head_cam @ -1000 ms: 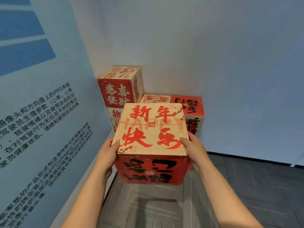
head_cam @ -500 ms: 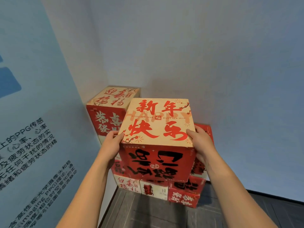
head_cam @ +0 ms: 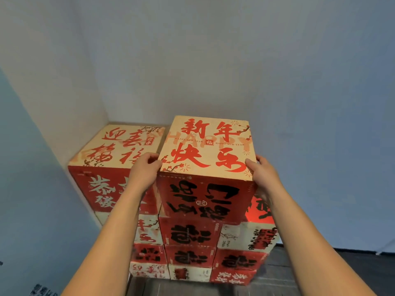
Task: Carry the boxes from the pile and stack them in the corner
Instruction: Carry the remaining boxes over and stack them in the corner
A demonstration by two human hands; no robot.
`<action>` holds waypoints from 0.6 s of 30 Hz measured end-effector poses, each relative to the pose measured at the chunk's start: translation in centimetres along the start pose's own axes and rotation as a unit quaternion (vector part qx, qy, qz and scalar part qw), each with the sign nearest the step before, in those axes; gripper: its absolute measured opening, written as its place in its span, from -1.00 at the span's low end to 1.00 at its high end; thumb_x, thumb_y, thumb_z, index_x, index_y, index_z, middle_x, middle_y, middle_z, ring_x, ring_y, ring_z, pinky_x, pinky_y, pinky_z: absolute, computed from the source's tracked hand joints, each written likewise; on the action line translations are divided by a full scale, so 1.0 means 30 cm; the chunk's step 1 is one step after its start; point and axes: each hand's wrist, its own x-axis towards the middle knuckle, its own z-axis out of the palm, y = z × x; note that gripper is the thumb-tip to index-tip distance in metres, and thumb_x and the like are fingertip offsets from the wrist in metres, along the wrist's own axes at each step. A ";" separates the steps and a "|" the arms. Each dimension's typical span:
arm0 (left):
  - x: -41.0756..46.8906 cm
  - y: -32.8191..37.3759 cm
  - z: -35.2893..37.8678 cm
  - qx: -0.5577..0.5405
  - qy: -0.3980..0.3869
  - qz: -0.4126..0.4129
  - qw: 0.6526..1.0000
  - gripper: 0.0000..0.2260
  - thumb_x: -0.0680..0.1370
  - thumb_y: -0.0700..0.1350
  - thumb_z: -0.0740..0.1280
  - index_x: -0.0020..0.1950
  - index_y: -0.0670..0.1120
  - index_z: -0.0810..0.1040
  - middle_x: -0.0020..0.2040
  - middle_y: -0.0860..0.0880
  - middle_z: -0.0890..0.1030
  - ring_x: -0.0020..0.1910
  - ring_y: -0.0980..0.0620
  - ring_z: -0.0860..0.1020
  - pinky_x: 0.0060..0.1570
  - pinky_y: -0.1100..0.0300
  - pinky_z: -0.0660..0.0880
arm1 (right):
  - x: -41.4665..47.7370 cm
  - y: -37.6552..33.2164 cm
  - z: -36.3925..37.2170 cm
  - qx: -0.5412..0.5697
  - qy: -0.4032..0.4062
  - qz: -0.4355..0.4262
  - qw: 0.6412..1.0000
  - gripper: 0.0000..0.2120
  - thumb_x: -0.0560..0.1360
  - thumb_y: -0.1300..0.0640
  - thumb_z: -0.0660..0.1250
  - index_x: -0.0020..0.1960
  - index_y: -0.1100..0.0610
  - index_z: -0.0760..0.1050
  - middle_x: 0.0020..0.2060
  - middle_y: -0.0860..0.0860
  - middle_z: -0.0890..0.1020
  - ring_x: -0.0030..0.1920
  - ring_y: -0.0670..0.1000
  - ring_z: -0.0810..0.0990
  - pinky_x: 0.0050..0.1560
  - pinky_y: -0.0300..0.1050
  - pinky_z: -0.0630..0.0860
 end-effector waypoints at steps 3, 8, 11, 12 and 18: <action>0.087 -0.013 -0.001 0.034 -0.010 0.006 0.999 -0.73 0.64 -0.13 0.29 0.31 -0.14 0.59 0.20 -0.07 0.63 0.10 -0.01 0.54 0.04 0.08 0.48 | 0.076 0.019 0.043 0.007 0.011 0.009 1.000 -0.57 0.70 0.19 0.28 0.55 0.12 0.34 0.10 0.13 0.73 -0.15 0.09 0.78 -0.08 0.06 0.70; 0.180 -0.053 0.017 0.058 -0.014 0.003 0.998 -0.67 0.65 -0.17 0.28 0.41 -0.18 0.53 0.34 -0.14 0.58 0.16 -0.04 0.52 0.06 0.15 0.41 | 0.189 0.056 0.102 0.001 0.008 0.030 1.000 -0.59 0.70 0.17 0.28 0.54 0.11 0.35 0.09 0.13 0.74 -0.11 0.10 0.79 -0.04 0.09 0.72; 0.210 -0.077 0.027 0.081 -0.020 -0.005 0.997 -0.67 0.66 -0.19 0.27 0.41 -0.21 0.54 0.38 -0.16 0.57 0.33 -0.15 0.51 0.15 0.13 0.39 | 0.242 0.077 0.127 0.005 0.001 0.044 0.999 -0.60 0.70 0.18 0.28 0.52 0.11 0.36 0.08 0.14 0.75 -0.06 0.14 0.79 0.06 0.20 0.71; 0.219 -0.085 0.030 0.093 -0.021 -0.007 0.995 -0.67 0.66 -0.18 0.28 0.41 -0.21 0.54 0.38 -0.16 0.57 0.35 -0.16 0.50 0.18 0.12 0.39 | 0.256 0.081 0.133 0.007 -0.002 0.048 0.999 -0.61 0.70 0.18 0.28 0.51 0.10 0.36 0.07 0.14 0.75 -0.06 0.13 0.79 0.02 0.17 0.72; 0.276 -0.139 0.039 0.170 -0.019 0.006 0.985 -0.68 0.64 -0.17 0.30 0.37 -0.23 0.57 0.44 -0.15 0.51 0.43 -0.14 0.43 0.39 0.05 0.32 | 0.330 0.119 0.167 0.002 -0.013 0.060 0.998 -0.57 0.70 0.18 0.29 0.55 0.14 0.35 0.12 0.16 0.74 -0.02 0.16 0.78 0.06 0.20 0.70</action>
